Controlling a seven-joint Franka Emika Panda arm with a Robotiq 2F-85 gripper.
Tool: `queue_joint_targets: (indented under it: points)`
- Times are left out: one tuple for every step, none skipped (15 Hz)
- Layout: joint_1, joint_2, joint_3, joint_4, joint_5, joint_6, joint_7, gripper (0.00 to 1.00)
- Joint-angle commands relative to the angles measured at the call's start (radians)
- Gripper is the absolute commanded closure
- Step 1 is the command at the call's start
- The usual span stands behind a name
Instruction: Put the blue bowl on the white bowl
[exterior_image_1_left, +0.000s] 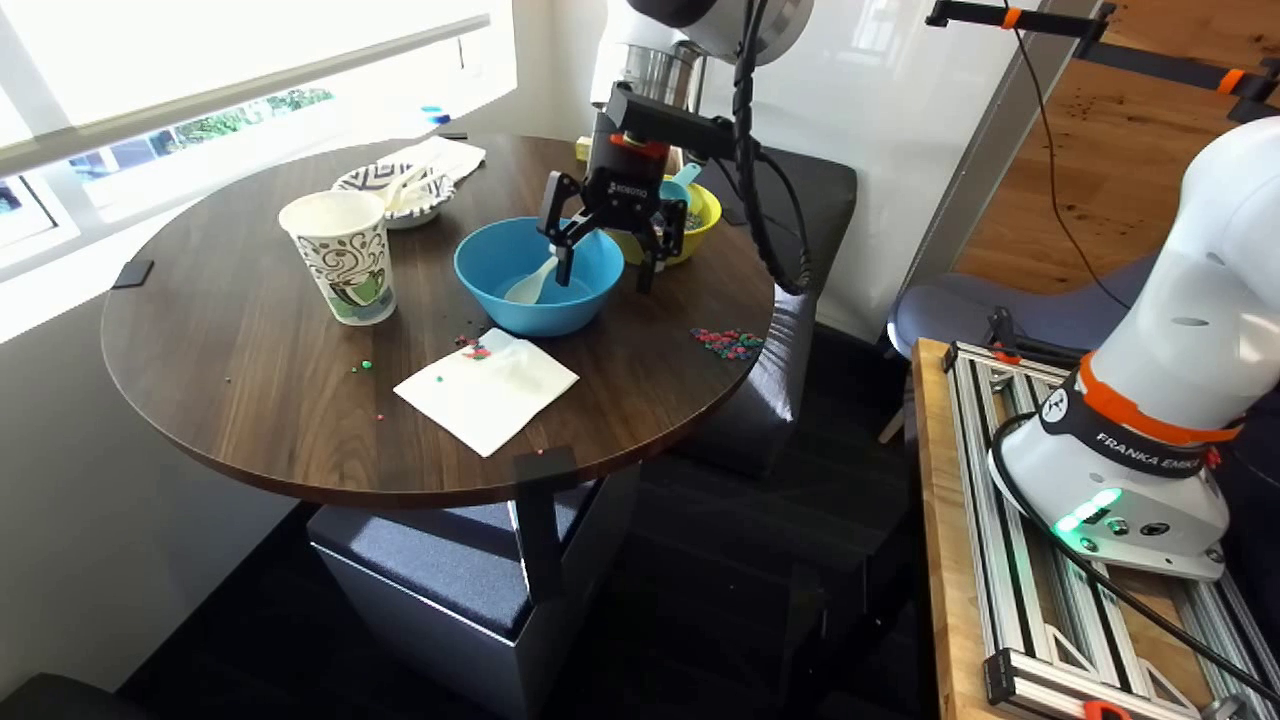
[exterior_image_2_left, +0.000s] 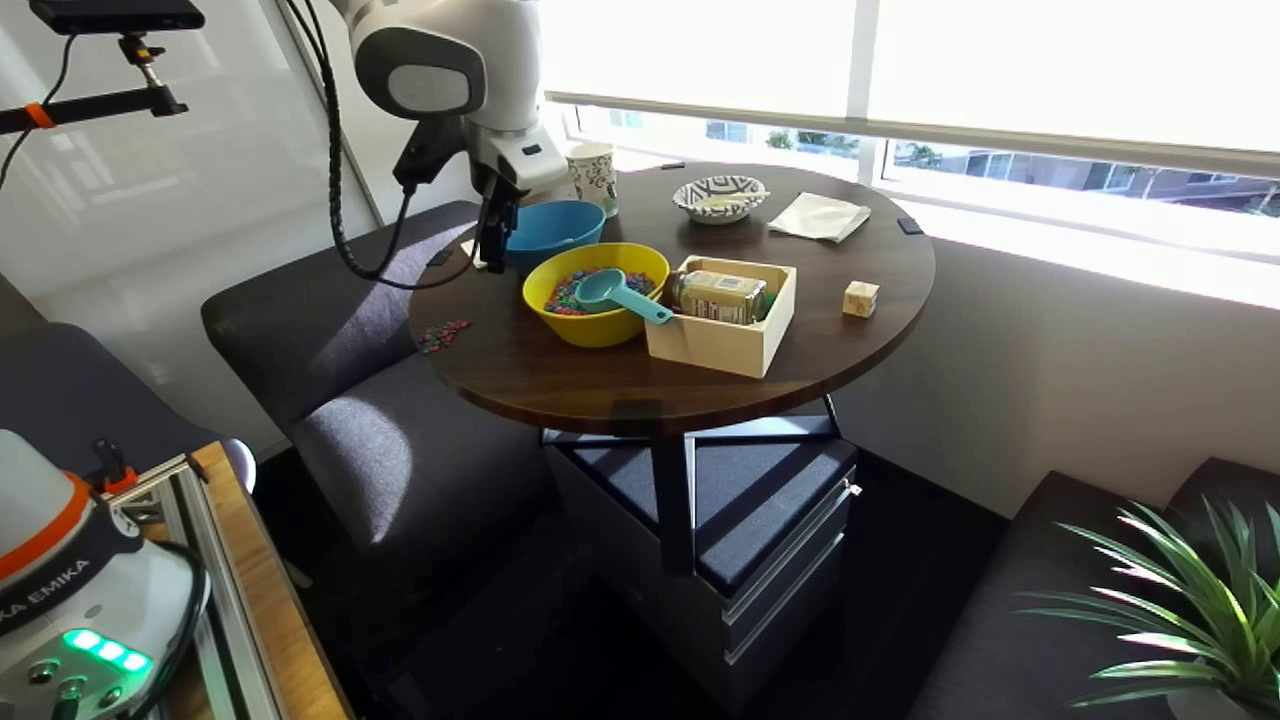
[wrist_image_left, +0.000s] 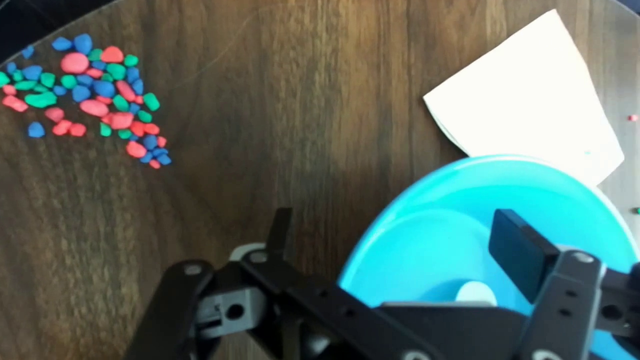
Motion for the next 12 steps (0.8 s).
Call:
queue_joint_targets:
  points:
    - [0.002, -0.002, 0.000, 0.000, 0.039, 0.077, -0.007, 0.02]
    - [0.006, 0.002, -0.002, -0.005, 0.017, 0.107, 0.005, 0.04]
    - [0.008, 0.004, -0.004, -0.013, 0.000, 0.138, 0.018, 0.04]
    - [0.009, 0.006, -0.005, -0.021, -0.013, 0.164, 0.028, 0.11]
    - [0.008, 0.009, -0.006, -0.028, -0.016, 0.183, 0.032, 0.12]
    - [0.008, 0.013, -0.006, -0.033, -0.017, 0.199, 0.036, 0.28]
    - [0.008, 0.015, -0.006, -0.039, -0.016, 0.213, 0.039, 0.32]
    - [0.007, 0.019, -0.006, -0.043, -0.014, 0.222, 0.040, 0.37]
    - [0.008, 0.022, -0.006, -0.045, -0.014, 0.230, 0.041, 0.45]
    - [0.008, 0.025, -0.006, -0.047, -0.017, 0.233, 0.045, 0.54]
    - [0.007, 0.025, -0.007, -0.048, -0.018, 0.236, 0.046, 0.61]
    - [0.007, 0.024, -0.008, -0.049, -0.019, 0.239, 0.048, 0.69]
